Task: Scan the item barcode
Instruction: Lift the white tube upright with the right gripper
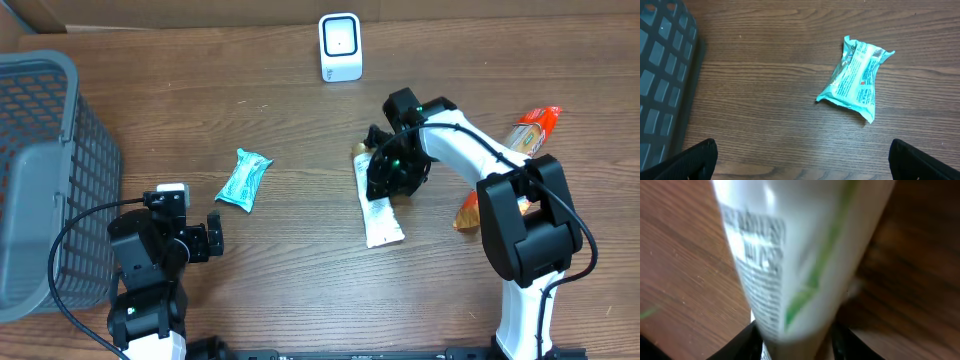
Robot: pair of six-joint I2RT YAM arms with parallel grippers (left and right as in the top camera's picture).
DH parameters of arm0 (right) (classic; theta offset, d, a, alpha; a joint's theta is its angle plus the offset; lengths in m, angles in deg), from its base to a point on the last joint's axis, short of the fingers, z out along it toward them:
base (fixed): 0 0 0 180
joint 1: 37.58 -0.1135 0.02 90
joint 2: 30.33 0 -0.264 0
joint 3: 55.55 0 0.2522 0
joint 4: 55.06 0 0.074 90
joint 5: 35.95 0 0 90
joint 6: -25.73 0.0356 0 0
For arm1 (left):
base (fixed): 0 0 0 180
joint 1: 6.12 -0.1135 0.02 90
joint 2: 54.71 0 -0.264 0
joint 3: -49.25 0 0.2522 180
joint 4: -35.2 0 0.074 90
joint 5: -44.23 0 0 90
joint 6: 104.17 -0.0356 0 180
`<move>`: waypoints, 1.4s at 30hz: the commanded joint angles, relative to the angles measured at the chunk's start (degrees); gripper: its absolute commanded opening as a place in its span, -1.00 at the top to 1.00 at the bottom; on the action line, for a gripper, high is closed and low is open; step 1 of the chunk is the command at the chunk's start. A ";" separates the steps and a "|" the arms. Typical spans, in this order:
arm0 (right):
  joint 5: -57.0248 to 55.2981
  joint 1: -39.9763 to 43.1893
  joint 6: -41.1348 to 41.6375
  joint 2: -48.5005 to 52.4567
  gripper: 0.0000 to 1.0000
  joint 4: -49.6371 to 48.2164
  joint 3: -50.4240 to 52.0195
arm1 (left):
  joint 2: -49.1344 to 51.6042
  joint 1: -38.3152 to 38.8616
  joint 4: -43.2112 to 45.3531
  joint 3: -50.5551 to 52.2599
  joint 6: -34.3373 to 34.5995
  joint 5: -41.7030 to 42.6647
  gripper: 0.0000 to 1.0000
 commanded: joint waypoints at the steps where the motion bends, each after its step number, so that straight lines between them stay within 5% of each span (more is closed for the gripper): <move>1: 2.23 -0.09 -0.70 -0.98 0.06 -0.44 3.43 | 0.13 -0.28 0.22 0.13 -1.09 0.83 -0.99; 10: 7.08 0.02 -0.68 -0.98 0.05 -1.57 7.91 | 0.13 -0.28 0.20 0.13 -1.09 0.83 -0.99; 13: 7.10 0.17 -0.50 -0.98 0.43 -2.95 9.97 | 0.13 -0.31 0.22 0.13 -1.09 0.83 -1.00; 18: 7.78 1.07 0.00 -1.01 0.46 -5.07 10.84 | 0.13 -0.31 0.20 0.13 -1.09 0.83 -0.99; 26: 13.11 2.86 -0.04 -2.47 0.83 -4.48 7.54 | 0.13 -0.28 0.22 0.13 -1.09 0.83 -1.00; 42: 25.33 3.28 -0.68 -29.09 0.93 -1.53 4.81 | 0.13 -0.28 0.20 0.13 -1.09 0.83 -1.00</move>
